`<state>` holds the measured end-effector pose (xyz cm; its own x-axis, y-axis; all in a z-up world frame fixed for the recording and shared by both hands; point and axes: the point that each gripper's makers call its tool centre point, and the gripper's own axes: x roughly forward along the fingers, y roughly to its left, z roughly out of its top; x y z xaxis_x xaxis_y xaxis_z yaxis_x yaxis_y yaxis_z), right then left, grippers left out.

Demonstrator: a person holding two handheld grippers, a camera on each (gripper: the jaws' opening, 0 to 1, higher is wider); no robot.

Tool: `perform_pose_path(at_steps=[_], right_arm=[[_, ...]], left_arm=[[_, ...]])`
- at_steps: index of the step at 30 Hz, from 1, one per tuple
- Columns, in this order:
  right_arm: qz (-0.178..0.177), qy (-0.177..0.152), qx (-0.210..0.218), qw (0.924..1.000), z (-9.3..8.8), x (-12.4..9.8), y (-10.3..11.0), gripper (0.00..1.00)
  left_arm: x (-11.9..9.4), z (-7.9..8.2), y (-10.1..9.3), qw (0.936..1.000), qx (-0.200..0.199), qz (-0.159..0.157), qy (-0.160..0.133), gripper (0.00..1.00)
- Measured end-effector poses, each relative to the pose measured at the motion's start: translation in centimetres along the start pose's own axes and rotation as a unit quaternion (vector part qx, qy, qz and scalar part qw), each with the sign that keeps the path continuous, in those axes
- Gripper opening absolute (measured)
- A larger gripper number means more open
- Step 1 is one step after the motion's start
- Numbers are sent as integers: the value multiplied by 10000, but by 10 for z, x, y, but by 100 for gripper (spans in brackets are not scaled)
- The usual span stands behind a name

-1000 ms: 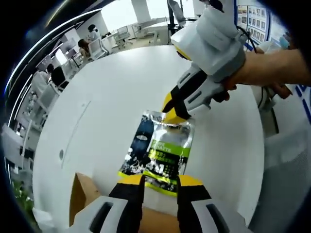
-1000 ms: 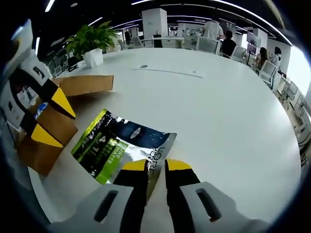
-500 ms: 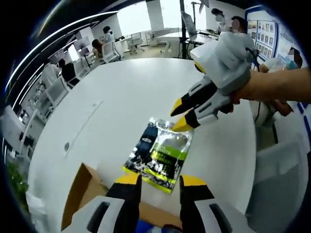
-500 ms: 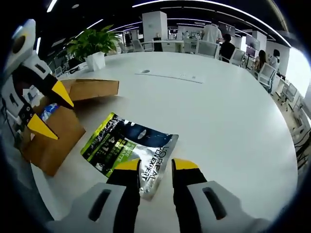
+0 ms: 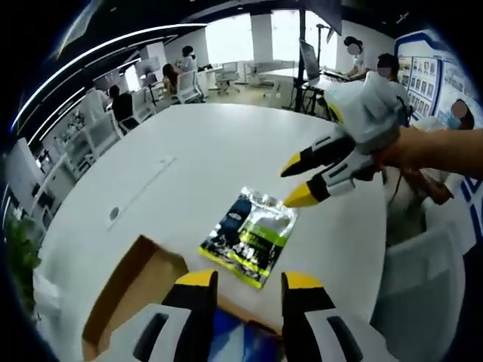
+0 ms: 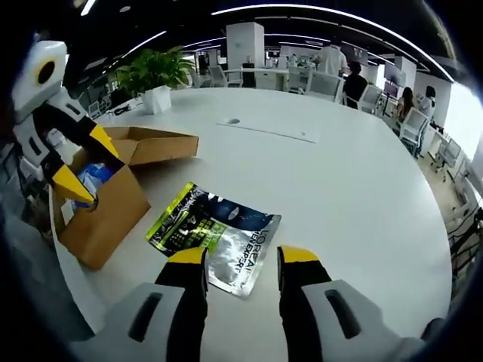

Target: Operate the shoe box by opening the lid, removing the specified soft item, and placing it in the target area until the item is outside and the box remains undamaged.

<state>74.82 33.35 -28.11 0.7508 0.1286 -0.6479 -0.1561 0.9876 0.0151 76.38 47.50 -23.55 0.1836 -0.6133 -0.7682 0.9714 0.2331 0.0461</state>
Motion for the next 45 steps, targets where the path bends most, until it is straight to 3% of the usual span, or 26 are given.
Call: perform_pose_path(at_steps=[7,24,37,45], right_arm=[[19,-39,-126,9999,6,-9,8,36],[175,37,-439,9989,18,-21,35,39],[641,-78,-745,9951,40,-20,76,38],[1025,-332,-818,9908,56,-17,102,36]], left_arm=[[-16,-10,7,9999,-111,93,-59,33],[-38,-40,13,9991,-316,-13,-293,32],[-46,-64,18,9979,-344,-113,-528,30],[-50,-78,23,9973,-250,-224,-648,28]])
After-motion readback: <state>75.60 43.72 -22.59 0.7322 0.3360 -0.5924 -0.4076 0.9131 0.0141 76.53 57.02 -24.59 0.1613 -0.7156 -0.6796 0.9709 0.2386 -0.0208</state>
